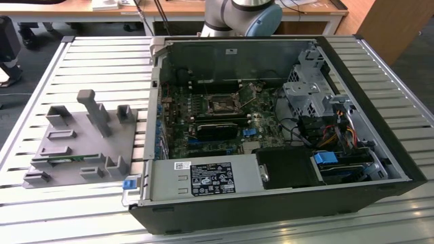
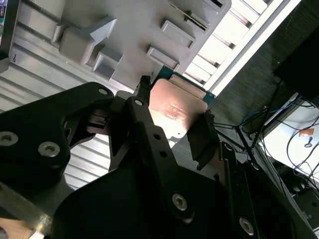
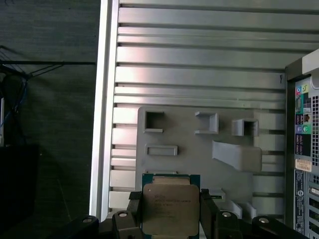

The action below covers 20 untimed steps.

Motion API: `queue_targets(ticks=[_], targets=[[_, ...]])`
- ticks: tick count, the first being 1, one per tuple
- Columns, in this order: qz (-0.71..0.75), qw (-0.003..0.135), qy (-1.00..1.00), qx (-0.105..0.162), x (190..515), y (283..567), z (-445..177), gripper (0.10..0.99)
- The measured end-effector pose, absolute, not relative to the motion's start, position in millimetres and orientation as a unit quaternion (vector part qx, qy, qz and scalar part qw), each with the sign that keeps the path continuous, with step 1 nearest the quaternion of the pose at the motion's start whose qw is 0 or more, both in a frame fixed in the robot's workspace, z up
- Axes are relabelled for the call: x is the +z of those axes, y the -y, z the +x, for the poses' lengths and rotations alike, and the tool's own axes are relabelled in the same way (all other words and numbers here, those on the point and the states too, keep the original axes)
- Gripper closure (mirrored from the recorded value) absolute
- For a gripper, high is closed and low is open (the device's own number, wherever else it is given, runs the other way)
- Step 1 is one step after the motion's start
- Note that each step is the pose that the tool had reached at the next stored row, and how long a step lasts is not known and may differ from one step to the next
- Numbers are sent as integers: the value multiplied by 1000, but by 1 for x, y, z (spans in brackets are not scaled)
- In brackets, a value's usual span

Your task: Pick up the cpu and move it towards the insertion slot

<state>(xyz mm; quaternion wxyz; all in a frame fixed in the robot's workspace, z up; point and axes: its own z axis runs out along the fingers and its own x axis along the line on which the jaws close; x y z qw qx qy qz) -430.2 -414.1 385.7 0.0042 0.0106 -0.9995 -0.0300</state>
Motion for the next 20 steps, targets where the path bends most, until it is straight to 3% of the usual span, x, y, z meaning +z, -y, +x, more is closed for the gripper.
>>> queue_targets(ticks=[20], targets=[[11,4,999,-30,399,414,-422,541]])
